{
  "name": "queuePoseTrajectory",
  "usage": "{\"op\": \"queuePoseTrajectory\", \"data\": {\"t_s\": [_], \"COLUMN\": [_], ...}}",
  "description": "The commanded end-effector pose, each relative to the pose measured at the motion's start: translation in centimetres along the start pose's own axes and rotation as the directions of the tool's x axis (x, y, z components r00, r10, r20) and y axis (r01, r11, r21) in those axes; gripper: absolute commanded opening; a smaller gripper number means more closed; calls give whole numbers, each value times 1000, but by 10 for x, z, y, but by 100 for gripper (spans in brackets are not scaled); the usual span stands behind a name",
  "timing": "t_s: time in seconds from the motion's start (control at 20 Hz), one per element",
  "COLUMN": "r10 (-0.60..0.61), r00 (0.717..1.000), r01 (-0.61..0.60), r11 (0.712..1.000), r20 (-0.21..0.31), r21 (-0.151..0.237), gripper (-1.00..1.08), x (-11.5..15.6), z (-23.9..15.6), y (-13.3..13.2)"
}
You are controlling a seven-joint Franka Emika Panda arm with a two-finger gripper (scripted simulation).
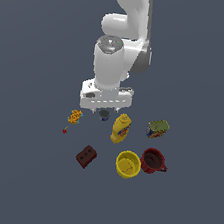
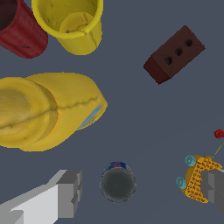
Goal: Pick up a designated object from a clutter of objects.
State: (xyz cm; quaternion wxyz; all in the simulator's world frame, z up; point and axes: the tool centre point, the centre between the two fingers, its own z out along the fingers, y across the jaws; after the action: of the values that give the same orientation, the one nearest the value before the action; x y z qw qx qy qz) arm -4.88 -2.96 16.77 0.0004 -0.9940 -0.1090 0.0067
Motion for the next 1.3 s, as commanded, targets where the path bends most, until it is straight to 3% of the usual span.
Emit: {"op": "queuePoseTrajectory", "data": {"t_s": [0.0, 0.7, 1.25], "r10": [-31, -163, -185], "r00": [1000, 987, 983], "r01": [31, 163, 185], "r11": [1000, 987, 983], "r20": [-3, -12, -12], "r21": [1, -3, -4], "gripper": [100, 100, 100], "x": [-12, -77, -90], "z": [20, 94, 105], "y": [0, -7, -9]}}
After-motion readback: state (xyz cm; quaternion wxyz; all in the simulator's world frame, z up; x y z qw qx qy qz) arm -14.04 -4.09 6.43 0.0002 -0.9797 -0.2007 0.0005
